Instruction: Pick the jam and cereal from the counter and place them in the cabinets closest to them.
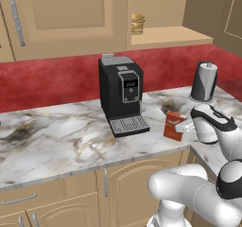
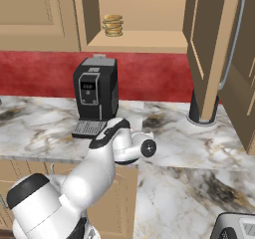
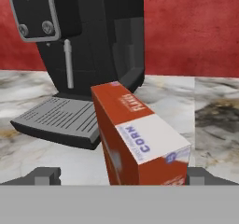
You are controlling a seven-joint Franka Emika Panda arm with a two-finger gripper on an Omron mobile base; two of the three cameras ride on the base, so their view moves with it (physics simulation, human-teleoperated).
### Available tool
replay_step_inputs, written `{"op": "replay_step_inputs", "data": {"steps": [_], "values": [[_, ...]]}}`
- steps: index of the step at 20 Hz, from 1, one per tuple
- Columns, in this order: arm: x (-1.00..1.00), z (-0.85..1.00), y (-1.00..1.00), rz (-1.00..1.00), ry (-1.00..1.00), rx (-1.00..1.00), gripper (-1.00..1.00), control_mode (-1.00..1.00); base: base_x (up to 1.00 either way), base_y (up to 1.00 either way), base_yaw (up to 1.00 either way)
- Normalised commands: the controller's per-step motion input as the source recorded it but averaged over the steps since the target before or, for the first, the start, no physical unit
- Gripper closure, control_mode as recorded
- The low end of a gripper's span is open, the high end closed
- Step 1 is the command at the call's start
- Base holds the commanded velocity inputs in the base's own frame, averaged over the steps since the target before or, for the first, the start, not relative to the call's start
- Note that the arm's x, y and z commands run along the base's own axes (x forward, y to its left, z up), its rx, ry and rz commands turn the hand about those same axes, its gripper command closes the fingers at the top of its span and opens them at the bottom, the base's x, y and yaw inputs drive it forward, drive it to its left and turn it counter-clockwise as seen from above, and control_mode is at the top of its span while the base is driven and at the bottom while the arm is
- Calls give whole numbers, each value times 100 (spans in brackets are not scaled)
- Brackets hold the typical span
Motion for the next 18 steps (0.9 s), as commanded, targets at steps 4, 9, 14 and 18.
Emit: {"op": "replay_step_inputs", "data": {"steps": [4, 9, 14, 18], "values": [[3, 0, 9, 2, 3, 0, -100, -100, 0, 0, 0], [1, 0, 8, 1, 2, 0, -100, -100, 0, 0, 0], [0, 0, 4, 0, 0, 0, -100, -100, 0, 0, 0], [0, 0, 0, 0, 0, 0, 100, -100, 0, 0, 0]]}}
